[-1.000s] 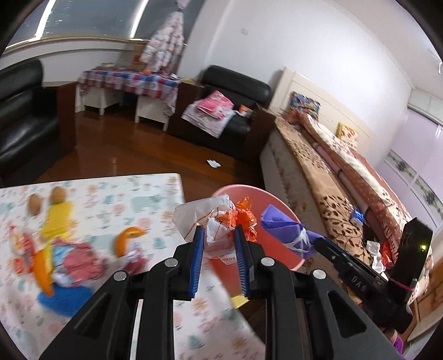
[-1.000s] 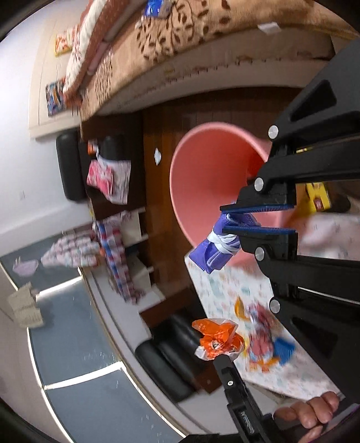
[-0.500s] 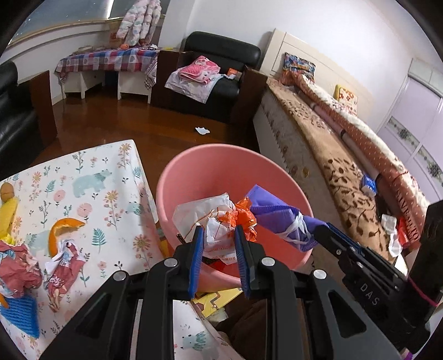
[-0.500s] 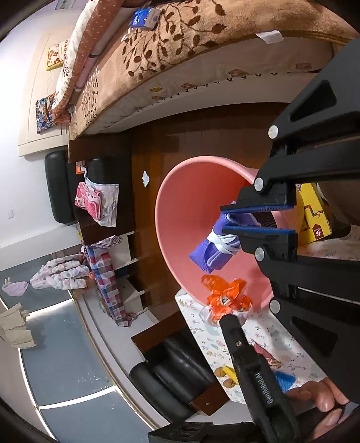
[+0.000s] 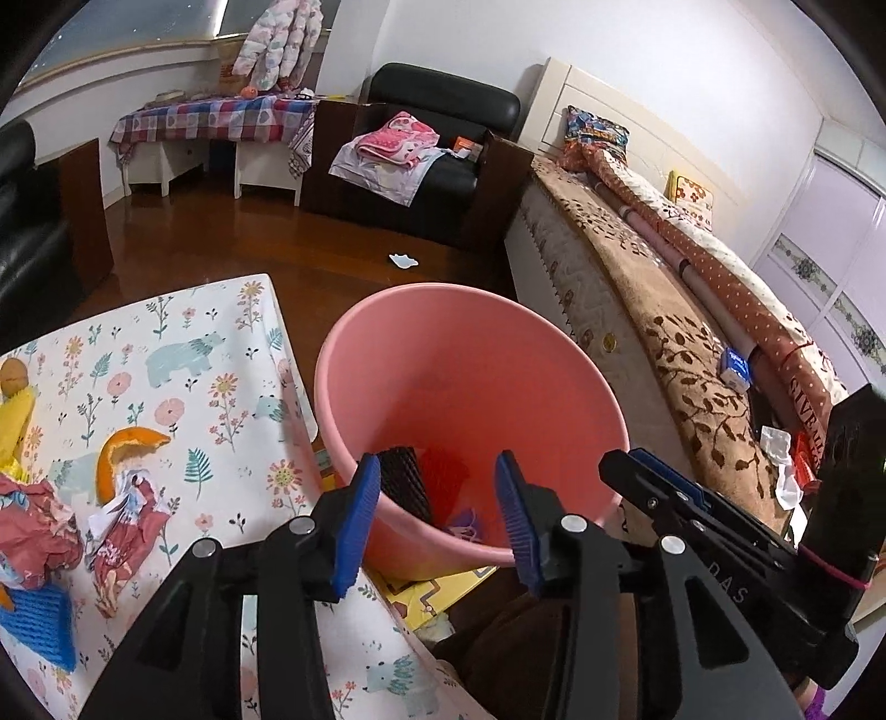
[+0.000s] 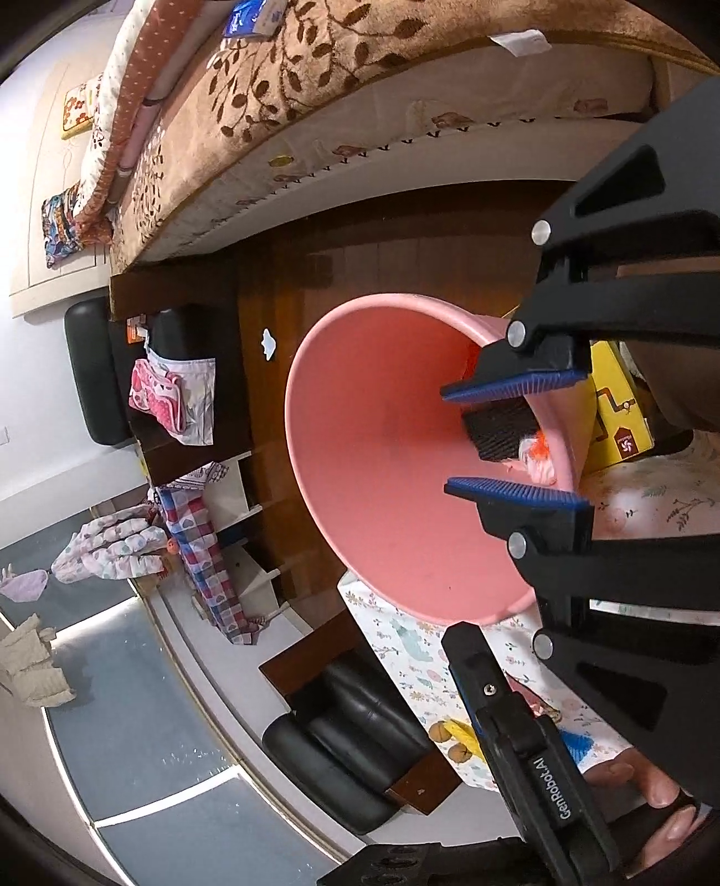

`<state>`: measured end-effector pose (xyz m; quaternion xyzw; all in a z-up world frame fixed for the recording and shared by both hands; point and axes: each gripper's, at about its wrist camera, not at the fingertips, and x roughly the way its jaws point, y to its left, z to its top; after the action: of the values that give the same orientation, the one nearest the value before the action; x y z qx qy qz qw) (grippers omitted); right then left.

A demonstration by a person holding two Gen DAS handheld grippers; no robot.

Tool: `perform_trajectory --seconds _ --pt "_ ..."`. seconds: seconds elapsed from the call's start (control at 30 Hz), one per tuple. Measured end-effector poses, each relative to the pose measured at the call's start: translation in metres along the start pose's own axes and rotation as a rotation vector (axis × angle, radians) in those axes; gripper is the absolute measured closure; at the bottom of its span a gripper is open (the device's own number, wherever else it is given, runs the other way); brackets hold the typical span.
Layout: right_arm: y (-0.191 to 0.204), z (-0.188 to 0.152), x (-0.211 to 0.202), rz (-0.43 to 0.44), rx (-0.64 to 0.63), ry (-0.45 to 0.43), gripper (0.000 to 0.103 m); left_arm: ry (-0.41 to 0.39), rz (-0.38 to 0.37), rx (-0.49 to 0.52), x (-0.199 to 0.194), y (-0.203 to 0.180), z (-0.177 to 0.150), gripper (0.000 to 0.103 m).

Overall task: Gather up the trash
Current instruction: 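Carry both items to the pink bucket and release them inside, then move both tools back to the table toward the snack bag and yellow mesh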

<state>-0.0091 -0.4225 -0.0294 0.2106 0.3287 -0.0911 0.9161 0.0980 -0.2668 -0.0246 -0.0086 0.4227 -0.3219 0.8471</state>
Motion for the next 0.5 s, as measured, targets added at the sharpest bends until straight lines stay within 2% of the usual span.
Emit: perform_trajectory --seconds 0.3,0.5 --pt "0.027 -0.004 -0.025 0.07 -0.038 -0.056 0.074 -0.06 0.042 0.009 -0.033 0.007 -0.009 0.057" --pt "0.051 -0.015 -0.037 0.114 -0.065 -0.075 0.074 -0.094 0.074 -0.029 -0.055 0.023 -0.018 0.056"
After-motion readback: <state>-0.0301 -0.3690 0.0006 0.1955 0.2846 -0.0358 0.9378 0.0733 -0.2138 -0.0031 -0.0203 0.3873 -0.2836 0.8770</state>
